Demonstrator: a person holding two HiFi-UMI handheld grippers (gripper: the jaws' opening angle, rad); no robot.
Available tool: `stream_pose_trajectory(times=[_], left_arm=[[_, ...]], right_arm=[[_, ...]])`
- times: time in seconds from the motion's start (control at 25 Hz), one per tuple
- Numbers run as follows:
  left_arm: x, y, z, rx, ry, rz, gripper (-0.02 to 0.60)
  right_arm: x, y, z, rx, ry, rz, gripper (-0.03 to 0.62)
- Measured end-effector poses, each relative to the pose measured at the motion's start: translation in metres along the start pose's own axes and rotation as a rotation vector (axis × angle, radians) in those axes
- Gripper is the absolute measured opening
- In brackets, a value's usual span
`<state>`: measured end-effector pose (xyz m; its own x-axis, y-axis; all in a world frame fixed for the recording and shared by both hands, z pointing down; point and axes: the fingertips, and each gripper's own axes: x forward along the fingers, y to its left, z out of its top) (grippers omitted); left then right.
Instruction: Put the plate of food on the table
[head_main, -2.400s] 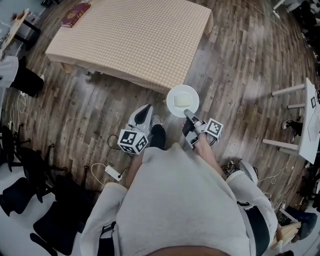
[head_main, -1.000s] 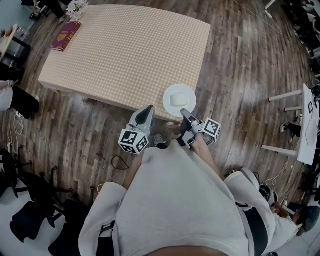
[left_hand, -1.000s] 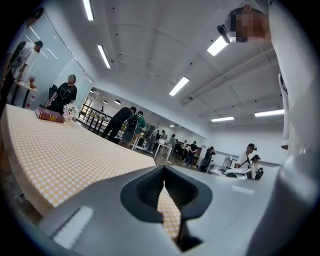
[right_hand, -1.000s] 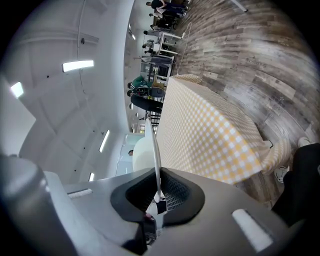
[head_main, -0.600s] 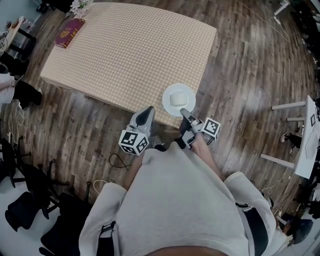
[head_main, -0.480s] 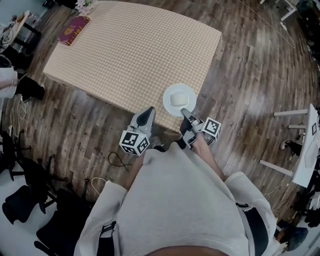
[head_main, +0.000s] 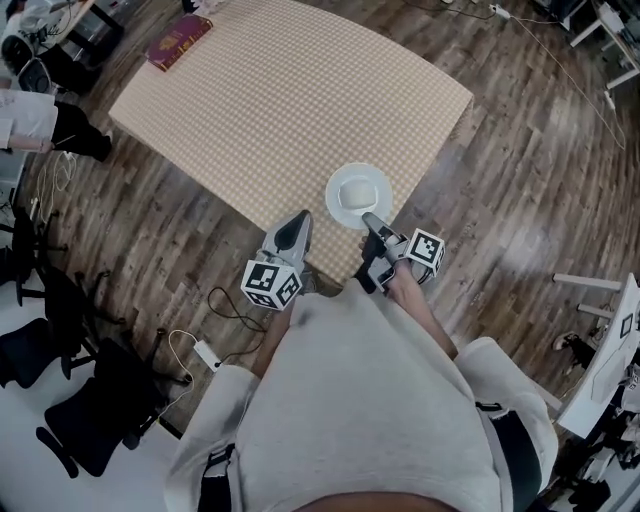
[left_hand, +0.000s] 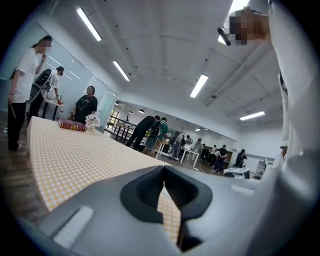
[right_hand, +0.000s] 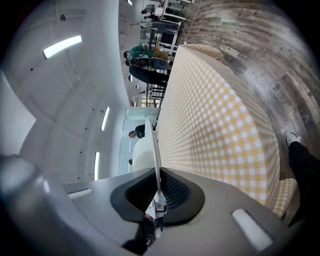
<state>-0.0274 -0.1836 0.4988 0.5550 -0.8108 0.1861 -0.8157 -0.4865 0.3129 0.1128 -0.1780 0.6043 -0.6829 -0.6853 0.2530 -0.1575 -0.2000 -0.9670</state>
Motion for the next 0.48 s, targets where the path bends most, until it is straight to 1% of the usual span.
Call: stream_pose_trajectory(times=[0.2,0.36,0.48], left_arm=[[-0.003,0.002,-0.003,-0.007,-0.009,0.080,0.009],[-0.007,0.007,-0.007,-0.013,-0.002,0.110,0.008],[-0.004,0.018,-0.008,-0.020,0.007,0.105,0.009]], right_arm=[[0.015,0.009,0.013,-0.011,0.071,0.067,0.017],[0.024,0.006,0.014,-0.024,0.102,0.028,0.017],[0.034,0.003,0.010,-0.020,0.105,0.009,0.017]])
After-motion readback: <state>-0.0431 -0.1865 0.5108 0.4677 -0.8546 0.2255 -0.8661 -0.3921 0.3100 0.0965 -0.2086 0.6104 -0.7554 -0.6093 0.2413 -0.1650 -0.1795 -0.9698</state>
